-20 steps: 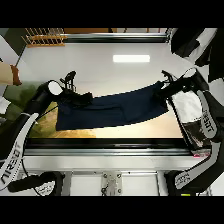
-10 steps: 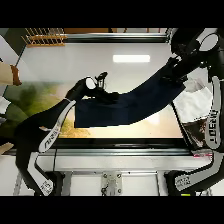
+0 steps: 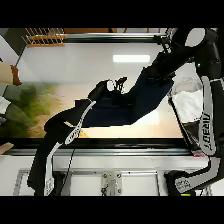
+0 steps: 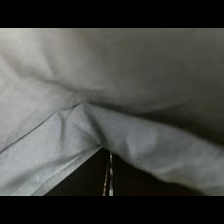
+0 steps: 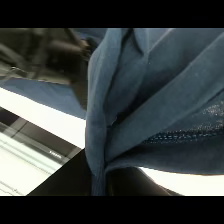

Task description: Fold the clothes and pants, and hang the long-sleeved shirts on hangers.

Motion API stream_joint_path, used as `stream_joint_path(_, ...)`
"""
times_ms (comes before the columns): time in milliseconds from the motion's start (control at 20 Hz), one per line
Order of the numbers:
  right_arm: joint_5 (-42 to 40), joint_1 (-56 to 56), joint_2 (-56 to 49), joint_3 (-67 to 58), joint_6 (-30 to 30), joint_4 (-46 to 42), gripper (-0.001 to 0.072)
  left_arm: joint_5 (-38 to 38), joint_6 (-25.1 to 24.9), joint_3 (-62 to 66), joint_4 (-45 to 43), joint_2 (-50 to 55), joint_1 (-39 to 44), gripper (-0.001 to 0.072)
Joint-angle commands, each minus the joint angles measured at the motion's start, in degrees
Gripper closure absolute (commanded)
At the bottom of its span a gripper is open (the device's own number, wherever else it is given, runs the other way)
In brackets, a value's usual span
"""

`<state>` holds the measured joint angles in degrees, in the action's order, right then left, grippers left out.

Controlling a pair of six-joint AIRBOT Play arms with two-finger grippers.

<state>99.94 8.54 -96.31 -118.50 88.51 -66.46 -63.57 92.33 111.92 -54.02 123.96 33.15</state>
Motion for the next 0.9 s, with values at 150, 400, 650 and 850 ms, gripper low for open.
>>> stream_joint_path(150,-1.68,4.35,0.22,-0.13,0.07,0.09,0.0698,-4.96,1.57,2.4,-1.49,-2.56,-5.49,0.0702)
stream_joint_path(400,-6.64,10.29,-0.2,-0.11,0.11,1.11,0.0698,-10.08,1.4,2.4,-12.7,-12.04,-15.12,0.0701)
stream_joint_path(650,-13.9,18.84,-4.31,-0.11,1.77,1.75,0.0698,-13.4,-0.04,2.4,-14.47,-21.53,-26.86,0.0701)
stream_joint_path(850,-24.87,26.25,-12.07,-0.11,1.55,6.4,0.0696,-16.33,-0.04,2.4,-14.47,-27.71,-35.41,0.0701)
